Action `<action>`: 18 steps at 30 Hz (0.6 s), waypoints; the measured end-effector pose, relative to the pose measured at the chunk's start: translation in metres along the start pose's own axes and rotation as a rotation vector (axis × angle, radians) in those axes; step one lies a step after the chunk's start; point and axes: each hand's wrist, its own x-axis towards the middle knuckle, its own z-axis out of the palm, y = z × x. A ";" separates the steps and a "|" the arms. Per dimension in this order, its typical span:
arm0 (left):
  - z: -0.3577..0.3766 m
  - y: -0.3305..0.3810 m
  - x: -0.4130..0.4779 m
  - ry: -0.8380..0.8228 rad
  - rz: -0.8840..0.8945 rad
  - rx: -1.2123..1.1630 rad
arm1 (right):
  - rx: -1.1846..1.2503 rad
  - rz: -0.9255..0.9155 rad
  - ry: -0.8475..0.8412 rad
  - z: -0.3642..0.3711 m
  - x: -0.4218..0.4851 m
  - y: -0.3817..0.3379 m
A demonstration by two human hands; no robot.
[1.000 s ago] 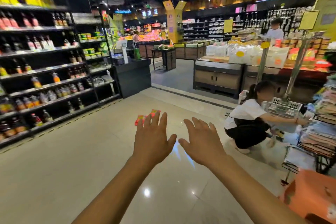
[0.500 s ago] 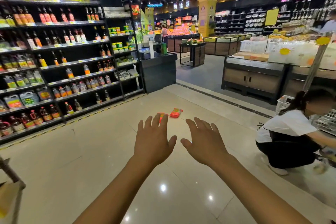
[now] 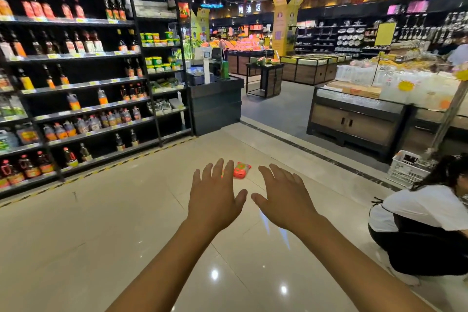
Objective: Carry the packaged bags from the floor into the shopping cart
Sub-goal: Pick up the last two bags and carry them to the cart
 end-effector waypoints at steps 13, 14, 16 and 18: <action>0.058 -0.018 0.171 -0.016 0.023 0.014 | 0.037 0.006 -0.010 0.030 0.171 0.040; 0.063 -0.017 0.186 -0.017 0.023 0.022 | 0.040 0.003 -0.007 0.033 0.188 0.046; 0.073 -0.014 0.219 -0.017 0.016 0.040 | 0.049 -0.006 -0.001 0.037 0.223 0.061; 0.080 -0.009 0.255 -0.018 0.009 0.049 | 0.053 -0.020 0.020 0.041 0.260 0.078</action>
